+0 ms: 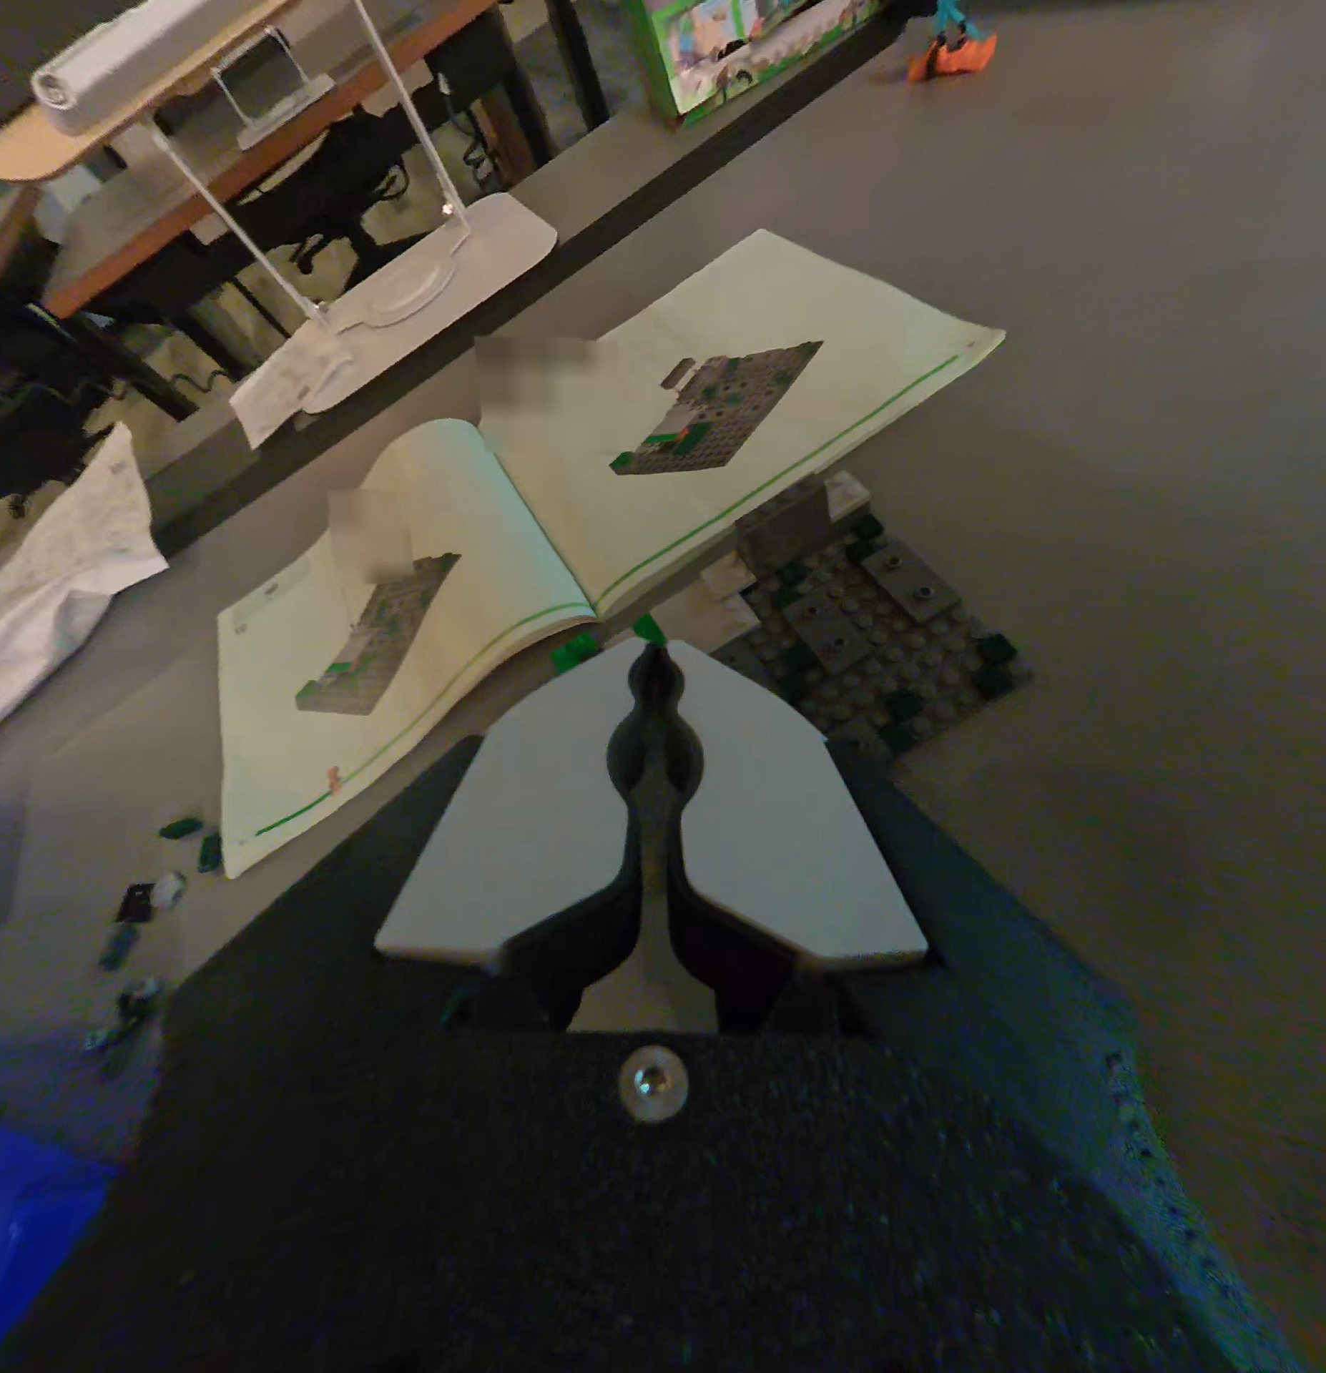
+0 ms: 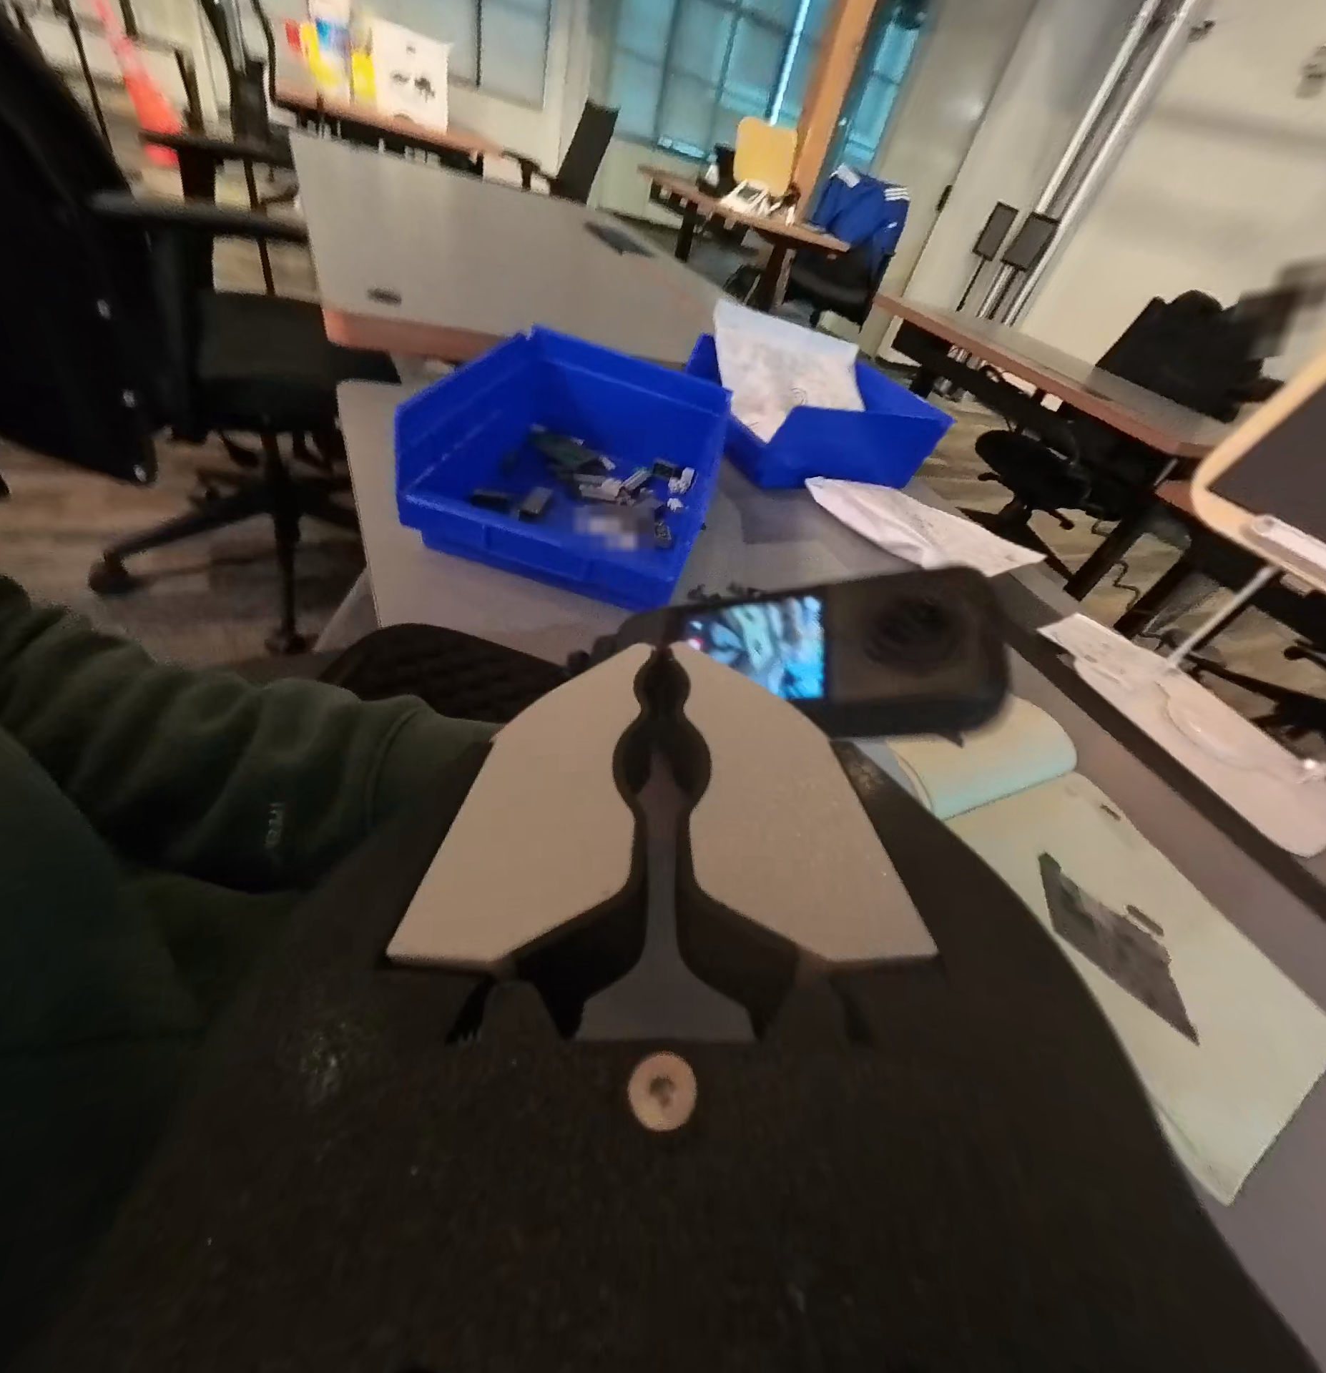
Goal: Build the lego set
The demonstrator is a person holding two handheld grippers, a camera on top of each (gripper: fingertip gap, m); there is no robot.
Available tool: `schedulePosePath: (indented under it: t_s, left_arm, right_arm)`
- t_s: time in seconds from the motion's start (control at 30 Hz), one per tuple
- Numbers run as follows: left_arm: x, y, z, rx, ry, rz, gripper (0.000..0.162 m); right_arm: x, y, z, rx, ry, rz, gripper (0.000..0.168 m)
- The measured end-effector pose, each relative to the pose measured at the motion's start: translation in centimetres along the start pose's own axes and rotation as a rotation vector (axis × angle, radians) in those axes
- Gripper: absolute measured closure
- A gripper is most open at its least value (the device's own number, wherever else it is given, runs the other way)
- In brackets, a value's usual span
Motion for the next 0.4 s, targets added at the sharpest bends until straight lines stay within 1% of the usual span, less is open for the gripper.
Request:
schedulePosePath:
  t_s: [0.1, 0.17, 0.4]
  left_arm:
    - [-0.4, -0.2, -0.1, -0.027, 0.067, -0.049, 0.162]
    - [-0.4, -0.2, 0.0, -0.034, 0.092, -0.063, 0.162]
    - [-1.1, -0.3, -0.3, -0.048, 0.166, -0.085, 0.162]
  right_arm:
    - [-0.8, -0.7, -1.2, -0.059, 0.037, -0.004, 0.168]
    - [-0.9, -1.4, -1.8, -0.104, 0.020, 0.014, 0.168]
    - [-0.8, -1.9, -1.9, -0.158, 0.016, -0.009, 0.168]
Point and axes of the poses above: each gripper's, where its closed fingertips meet, z back along the fingers, y out of its top, x = y × z across the jaws, the point moved 2 cm from there along z, back along the fingers, and after that the axes turned 8 degrees about -x, right-handed, at the moved point
